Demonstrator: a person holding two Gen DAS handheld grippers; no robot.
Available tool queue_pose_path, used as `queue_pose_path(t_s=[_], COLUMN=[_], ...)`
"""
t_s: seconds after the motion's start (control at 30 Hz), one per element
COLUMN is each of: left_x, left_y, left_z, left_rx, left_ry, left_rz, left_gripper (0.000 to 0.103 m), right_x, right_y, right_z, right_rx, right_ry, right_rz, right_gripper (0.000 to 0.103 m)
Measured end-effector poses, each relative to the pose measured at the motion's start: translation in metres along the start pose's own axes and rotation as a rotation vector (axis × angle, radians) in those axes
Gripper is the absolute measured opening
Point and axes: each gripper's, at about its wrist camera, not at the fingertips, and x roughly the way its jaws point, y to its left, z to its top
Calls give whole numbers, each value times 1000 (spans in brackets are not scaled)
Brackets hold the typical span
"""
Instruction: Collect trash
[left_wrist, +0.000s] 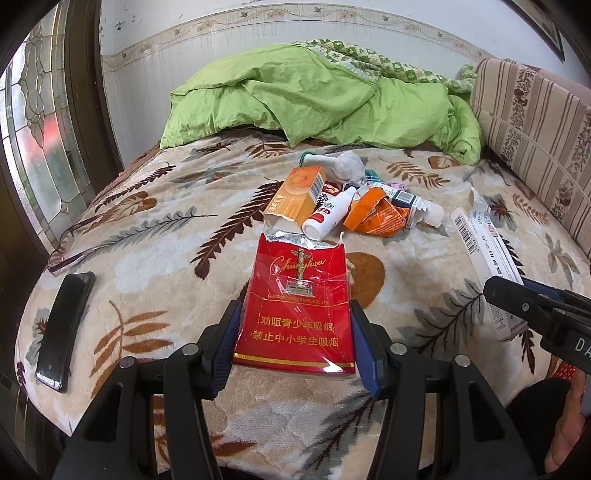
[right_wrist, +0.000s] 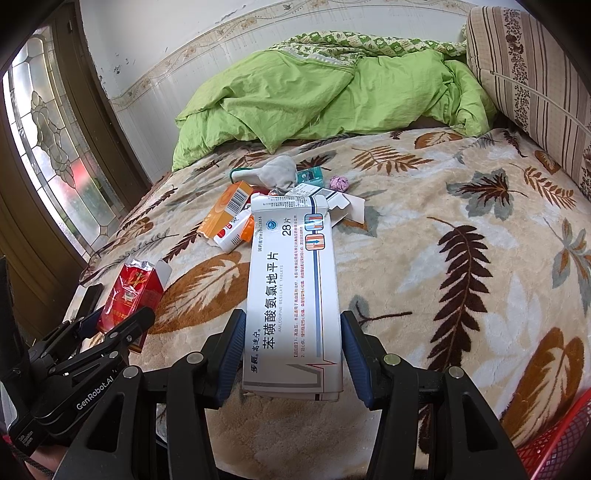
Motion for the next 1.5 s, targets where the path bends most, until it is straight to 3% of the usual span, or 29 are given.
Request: queue_pose_path(t_s=[0.4, 0.73, 1.2, 1.37, 1.5], left_x=[1, 2, 1, -8, -22], left_y=[0, 24, 24, 22, 9], left_z=[1, -3, -3, -4, 3], left_rx=[2, -30, -36, -33, -3], left_ry=[1, 4, 11, -3, -30], left_rz=[6, 81, 96, 47, -45], left_gripper=[54, 54, 54, 54, 54], right_x=[0, 0, 0, 0, -9], right_y=[0, 0, 0, -1, -12], right_z=[0, 0, 0, 1, 1], right_rx=[0, -1, -1, 7, 72], right_ry=[0, 0, 0, 0, 18], right_rz=[0, 0, 1, 6, 31], right_gripper=[55, 55, 55, 55, 55])
